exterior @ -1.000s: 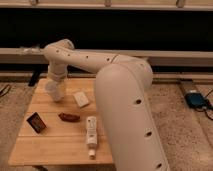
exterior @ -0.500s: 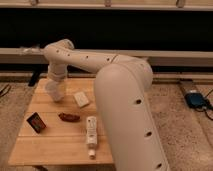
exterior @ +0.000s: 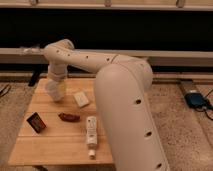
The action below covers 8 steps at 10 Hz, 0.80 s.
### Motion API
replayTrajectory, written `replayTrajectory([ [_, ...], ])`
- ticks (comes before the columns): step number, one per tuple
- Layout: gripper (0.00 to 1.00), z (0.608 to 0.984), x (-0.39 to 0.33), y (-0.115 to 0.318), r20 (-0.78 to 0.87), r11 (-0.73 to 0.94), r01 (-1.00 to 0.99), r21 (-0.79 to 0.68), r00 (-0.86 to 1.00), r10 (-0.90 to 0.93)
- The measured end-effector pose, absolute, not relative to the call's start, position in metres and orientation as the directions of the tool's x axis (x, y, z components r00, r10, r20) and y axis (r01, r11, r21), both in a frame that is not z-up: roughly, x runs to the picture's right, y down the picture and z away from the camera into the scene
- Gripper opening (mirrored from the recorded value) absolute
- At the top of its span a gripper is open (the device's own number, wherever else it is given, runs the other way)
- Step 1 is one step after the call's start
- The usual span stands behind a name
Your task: Knock the eraser over
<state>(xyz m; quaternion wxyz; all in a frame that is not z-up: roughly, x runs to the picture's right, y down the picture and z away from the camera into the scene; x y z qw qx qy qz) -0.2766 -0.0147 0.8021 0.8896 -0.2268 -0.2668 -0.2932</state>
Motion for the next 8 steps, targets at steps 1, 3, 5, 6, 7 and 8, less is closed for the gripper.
replayTrajectory([
  [1, 0.80, 0.803, -0.277, -0.015, 0.608, 0.725, 0.645, -0.242, 0.683, -0.405],
  [3, 0.80, 0.805, -0.288, -0.021, 0.608, 0.718, 0.665, -0.207, 0.662, -0.438],
  [5, 0.80, 0.803, -0.322, -0.028, 0.613, 0.694, 0.702, -0.157, 0.621, -0.489],
  [6, 0.80, 0.801, -0.342, -0.031, 0.614, 0.674, 0.727, -0.131, 0.594, -0.520],
  [7, 0.80, 0.797, -0.367, -0.032, 0.616, 0.643, 0.759, -0.097, 0.553, -0.561],
  [8, 0.80, 0.793, -0.384, -0.030, 0.618, 0.619, 0.781, -0.075, 0.524, -0.586],
])
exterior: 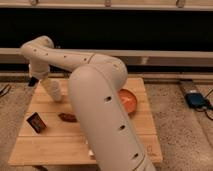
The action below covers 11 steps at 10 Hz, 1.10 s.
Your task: Knock the eraser over
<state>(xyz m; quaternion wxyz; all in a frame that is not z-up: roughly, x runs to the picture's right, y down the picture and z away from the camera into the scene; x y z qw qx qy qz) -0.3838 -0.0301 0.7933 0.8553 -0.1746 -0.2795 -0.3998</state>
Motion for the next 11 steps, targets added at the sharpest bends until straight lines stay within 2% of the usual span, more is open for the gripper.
replayTrajectory([
  [4, 0.80, 0.782, -0.439, 0.003, 0.637, 0.502, 0.865, -0.019, 0.397, -0.660],
  [11, 0.80, 0.808, -0.483, 0.064, 0.704, 0.432, 0.901, -0.020, 0.319, -0.634],
])
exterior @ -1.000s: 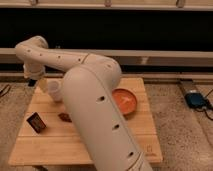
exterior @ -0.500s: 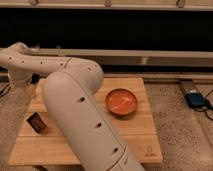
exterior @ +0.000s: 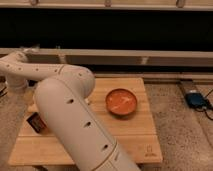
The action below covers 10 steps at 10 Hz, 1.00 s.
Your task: Knock the eraser over
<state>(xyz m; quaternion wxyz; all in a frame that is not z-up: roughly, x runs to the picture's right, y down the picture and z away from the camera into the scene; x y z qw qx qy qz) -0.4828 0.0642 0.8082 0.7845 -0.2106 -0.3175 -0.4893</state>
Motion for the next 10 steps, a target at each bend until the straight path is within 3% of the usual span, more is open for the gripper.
replayTrajectory([
  [4, 0.80, 0.794, -0.493, 0.107, 0.735, 0.382, 0.924, 0.008, 0.254, -0.629],
  [10, 0.80, 0.803, -0.420, 0.161, 0.766, 0.446, 0.890, -0.094, 0.351, -0.538],
])
